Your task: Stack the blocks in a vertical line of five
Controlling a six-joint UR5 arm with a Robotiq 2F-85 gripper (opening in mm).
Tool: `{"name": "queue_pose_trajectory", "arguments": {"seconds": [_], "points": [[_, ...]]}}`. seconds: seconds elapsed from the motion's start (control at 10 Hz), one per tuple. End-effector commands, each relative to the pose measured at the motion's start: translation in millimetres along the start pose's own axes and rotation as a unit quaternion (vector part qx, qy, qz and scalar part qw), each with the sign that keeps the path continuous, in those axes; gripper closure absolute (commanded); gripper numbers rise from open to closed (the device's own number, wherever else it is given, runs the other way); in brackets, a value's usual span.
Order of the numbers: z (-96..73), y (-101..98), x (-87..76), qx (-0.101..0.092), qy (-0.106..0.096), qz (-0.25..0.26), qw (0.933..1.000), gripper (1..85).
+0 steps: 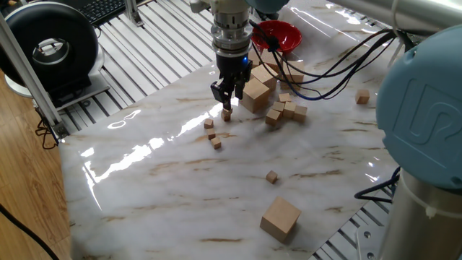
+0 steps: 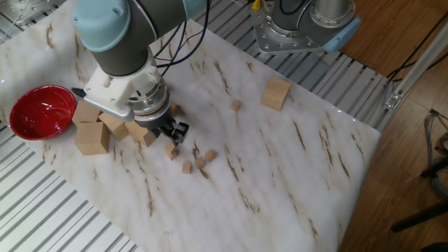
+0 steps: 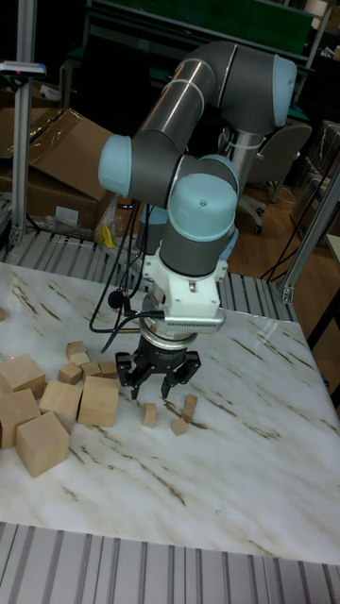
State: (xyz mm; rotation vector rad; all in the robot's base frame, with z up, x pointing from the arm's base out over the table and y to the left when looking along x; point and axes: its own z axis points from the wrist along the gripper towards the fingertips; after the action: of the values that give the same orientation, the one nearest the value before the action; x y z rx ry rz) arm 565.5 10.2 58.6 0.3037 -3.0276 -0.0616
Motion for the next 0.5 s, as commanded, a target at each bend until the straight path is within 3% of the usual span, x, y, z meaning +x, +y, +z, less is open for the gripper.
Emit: {"name": "queue_pose_trajectory", "arguments": {"seconds": [0.0, 0.1, 0.2, 0.3, 0.4], "points": [[-16.8, 22.9, -5.7, 0.005, 0.0, 0.026, 0.9996, 35.0], [-22.4, 32.3, -10.3, 0.019, 0.002, 0.03, 0.9994, 35.7], [-26.4, 36.2, -15.6, 0.042, 0.005, 0.021, 0.9989, 42.7], [-25.2, 44.2, -20.6, 0.051, 0.007, 0.015, 0.9986, 47.0], [-19.2, 56.0, -28.6, 0.047, 0.004, 0.026, 0.9985, 47.7]]}}
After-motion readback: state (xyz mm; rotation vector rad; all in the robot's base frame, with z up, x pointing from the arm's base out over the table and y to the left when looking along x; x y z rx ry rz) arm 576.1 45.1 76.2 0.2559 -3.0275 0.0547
